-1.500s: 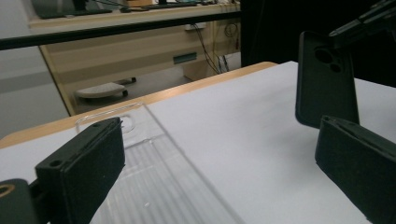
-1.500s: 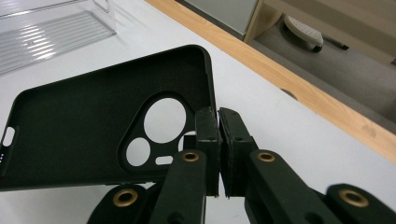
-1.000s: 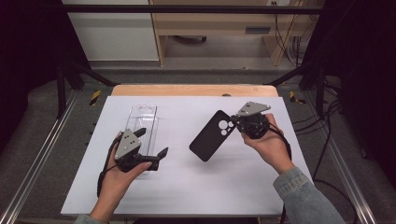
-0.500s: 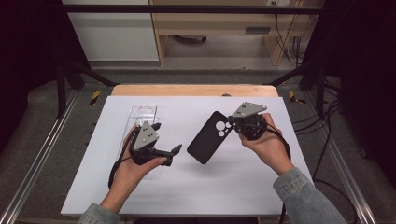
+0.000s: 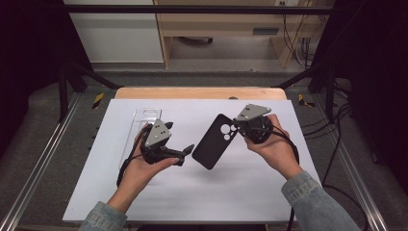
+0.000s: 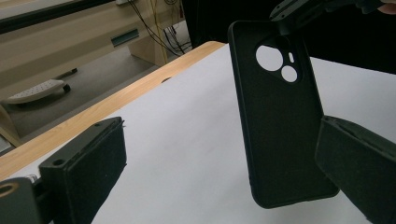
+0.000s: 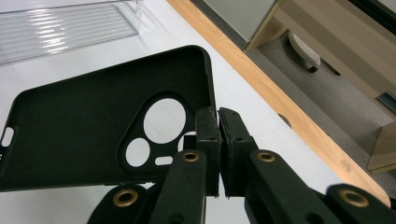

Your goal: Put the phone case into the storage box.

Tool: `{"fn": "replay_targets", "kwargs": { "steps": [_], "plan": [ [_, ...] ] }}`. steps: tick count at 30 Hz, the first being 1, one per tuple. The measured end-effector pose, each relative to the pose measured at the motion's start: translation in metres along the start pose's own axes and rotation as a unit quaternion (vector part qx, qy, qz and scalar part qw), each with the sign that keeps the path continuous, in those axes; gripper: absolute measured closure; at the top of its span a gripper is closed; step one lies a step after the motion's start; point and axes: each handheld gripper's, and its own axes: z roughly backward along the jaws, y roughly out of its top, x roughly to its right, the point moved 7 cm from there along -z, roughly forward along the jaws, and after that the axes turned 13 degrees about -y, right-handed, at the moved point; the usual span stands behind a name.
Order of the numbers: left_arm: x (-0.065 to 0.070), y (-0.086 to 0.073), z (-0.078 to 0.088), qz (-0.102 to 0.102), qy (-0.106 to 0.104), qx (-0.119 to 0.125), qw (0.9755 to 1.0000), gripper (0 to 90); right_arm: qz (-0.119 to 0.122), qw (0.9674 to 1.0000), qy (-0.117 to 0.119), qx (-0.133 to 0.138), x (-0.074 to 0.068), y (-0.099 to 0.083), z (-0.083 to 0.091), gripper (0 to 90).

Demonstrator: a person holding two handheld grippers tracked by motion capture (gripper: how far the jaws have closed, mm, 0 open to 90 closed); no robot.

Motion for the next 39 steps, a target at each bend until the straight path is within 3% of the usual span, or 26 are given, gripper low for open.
{"fn": "replay_targets", "kwargs": {
  "steps": [18,39],
  "plan": [
    [0.001,0.010,-0.008,-0.011,-0.008,-0.004,0.9999,1.6,0.041,0.9991,-0.006,0.003,-0.007,0.013,0.002,88.0],
    [0.004,0.011,-0.011,-0.010,-0.016,-0.008,0.9998,1.6,0.065,0.9976,-0.017,0.017,-0.017,0.020,0.001,88.0]
  ]
}}
